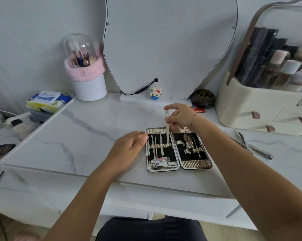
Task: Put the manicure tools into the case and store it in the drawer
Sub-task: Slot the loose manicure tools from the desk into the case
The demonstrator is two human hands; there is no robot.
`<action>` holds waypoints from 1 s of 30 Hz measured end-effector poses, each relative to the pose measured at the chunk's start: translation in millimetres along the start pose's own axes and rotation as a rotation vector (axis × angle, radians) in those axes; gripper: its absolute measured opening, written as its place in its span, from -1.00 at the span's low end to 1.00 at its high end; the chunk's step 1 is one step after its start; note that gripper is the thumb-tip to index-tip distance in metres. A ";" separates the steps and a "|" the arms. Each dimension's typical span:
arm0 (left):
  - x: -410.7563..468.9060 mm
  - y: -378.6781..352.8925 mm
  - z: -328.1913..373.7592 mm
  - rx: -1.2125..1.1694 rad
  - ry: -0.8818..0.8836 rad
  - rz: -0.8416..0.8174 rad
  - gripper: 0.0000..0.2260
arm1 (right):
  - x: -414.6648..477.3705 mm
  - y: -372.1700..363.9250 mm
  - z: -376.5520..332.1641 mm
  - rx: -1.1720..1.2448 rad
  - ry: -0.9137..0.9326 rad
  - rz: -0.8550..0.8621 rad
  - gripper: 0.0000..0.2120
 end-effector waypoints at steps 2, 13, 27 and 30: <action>0.3 -0.3 0.0 0.003 -0.006 0.000 -0.57 | 0.0 0.3 1.1 -0.034 0.015 -0.017 -0.65; 3.1 -1.6 -5.6 0.003 0.010 -0.008 -0.53 | -9.1 -8.2 -0.8 -0.431 0.137 -0.007 -0.84; 3.2 -2.4 -7.3 0.015 0.011 -0.016 -0.52 | -1.5 -7.9 -3.8 -0.523 0.110 0.016 -0.85; 2.5 -2.6 -6.8 0.008 0.004 -0.014 -0.53 | 0.2 -7.1 -5.7 -0.531 0.104 0.004 -0.85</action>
Point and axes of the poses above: each hand's wrist, its own x-axis towards the middle knuckle, its own y-axis out of the back of the hand, z = x × y, the point moved 1 cm from there along x, towards the middle knuckle, and after that the axes turned 6 degrees about -x, right-handed, at the moved point
